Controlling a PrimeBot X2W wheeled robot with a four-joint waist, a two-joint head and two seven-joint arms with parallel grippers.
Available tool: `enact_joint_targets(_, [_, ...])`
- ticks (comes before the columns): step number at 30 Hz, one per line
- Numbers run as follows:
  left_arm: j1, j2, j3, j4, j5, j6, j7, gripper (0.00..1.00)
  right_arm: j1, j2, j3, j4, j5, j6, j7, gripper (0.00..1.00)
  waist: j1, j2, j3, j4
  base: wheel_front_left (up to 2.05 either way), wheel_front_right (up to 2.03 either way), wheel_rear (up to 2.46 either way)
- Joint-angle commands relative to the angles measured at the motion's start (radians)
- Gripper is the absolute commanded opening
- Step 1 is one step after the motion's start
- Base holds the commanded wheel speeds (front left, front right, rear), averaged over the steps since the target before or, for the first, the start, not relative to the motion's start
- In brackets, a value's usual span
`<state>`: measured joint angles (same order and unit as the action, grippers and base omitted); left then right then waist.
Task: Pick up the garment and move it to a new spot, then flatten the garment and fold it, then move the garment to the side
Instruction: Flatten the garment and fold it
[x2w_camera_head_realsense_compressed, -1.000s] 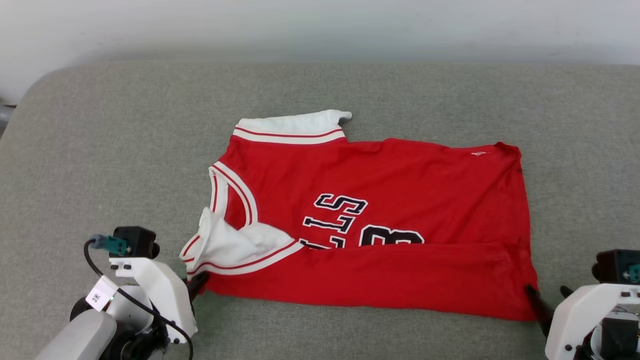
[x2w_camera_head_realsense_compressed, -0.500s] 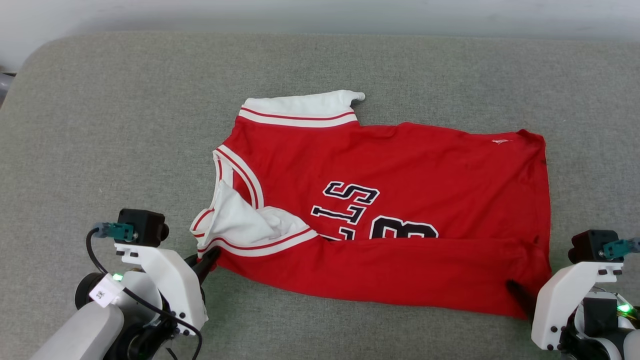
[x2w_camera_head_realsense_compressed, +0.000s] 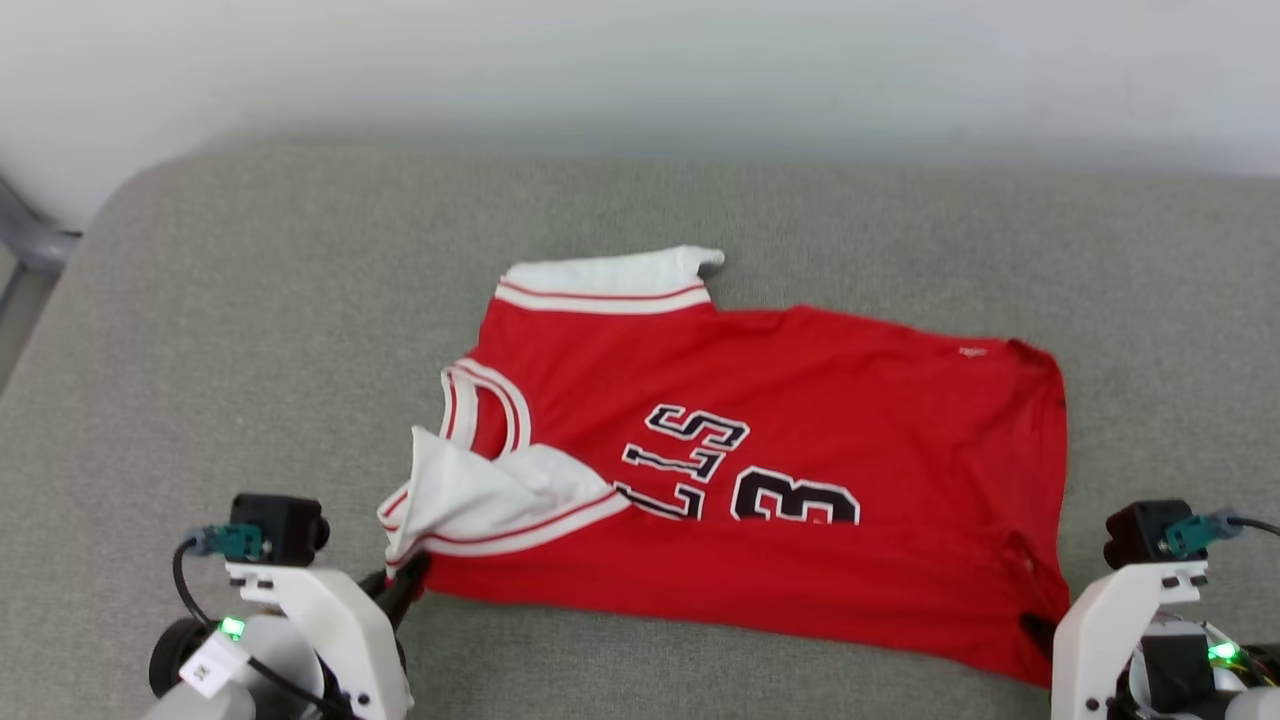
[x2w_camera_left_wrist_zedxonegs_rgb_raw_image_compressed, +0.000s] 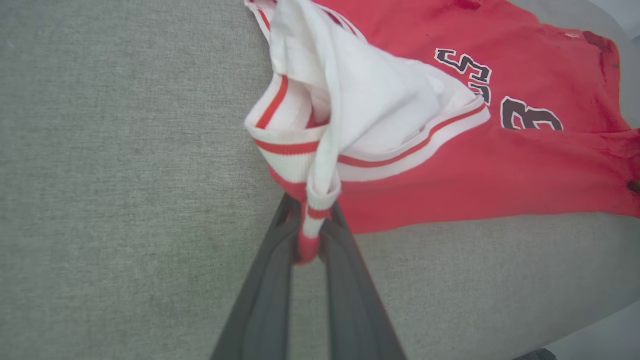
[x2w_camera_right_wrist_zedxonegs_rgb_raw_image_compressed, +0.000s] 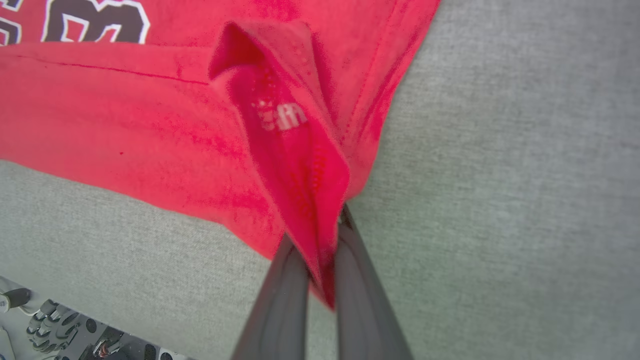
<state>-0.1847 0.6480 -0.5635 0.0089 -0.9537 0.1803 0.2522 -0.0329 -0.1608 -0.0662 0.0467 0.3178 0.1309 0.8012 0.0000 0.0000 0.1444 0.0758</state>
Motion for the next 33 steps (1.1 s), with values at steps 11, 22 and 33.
enact_joint_targets(11, [0.186,0.033,-0.016,-0.063,-0.035,0.071,0.012,0.0,0.178,-0.008,-0.03,-0.082,0.027,-0.001,0.043,0.0,0.0,0.0,-0.167,0.022,0.0,0.0,0.0])
enact_joint_targets(22, [0.178,-0.053,-0.05,0.075,-0.04,0.03,-0.037,1.0,0.255,0.027,-0.031,-0.068,0.027,0.0,-0.117,1.0,0.0,0.0,-0.152,0.012,0.0,0.0,0.0])
enact_joint_targets(33, [0.109,-0.081,-0.017,0.122,0.033,0.046,-0.172,1.0,0.207,0.073,-0.056,-0.094,-0.023,0.0,-0.517,1.0,0.0,0.0,-0.159,-0.006,0.0,0.0,0.0])
